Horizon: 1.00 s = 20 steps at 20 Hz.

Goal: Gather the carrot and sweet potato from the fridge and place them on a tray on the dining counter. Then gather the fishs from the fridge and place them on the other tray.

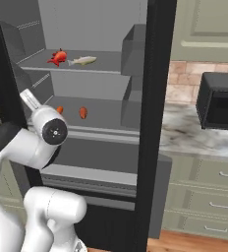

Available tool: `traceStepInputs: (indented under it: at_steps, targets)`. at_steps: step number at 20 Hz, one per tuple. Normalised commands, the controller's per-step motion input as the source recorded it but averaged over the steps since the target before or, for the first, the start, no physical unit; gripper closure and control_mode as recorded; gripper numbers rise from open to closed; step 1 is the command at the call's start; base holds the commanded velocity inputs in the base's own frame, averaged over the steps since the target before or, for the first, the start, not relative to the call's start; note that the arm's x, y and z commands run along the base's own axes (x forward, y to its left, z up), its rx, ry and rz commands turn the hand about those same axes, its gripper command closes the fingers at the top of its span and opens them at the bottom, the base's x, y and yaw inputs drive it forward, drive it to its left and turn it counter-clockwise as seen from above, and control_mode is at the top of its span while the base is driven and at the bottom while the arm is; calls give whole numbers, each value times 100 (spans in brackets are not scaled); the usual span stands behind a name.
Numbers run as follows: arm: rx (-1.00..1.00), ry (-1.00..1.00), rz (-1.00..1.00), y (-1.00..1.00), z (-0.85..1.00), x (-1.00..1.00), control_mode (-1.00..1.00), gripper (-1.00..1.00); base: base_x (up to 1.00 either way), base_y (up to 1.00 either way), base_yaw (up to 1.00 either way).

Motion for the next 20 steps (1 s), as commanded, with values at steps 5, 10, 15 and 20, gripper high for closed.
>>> traceStepInputs:
  at_steps: [5, 10, 15, 20]
  targets:
    - [13, 5, 0, 21, -26, 49, -100, -100, 0, 0, 0]
    - [13, 6, 0, 22, -24, 53, -100, -100, 0, 0, 0]
    - [16, 1, 10, 16, -26, 50, -100, -100, 0, 0, 0]
    - [14, 0, 19, 16, -25, 37, -100, -100, 0, 0, 0]
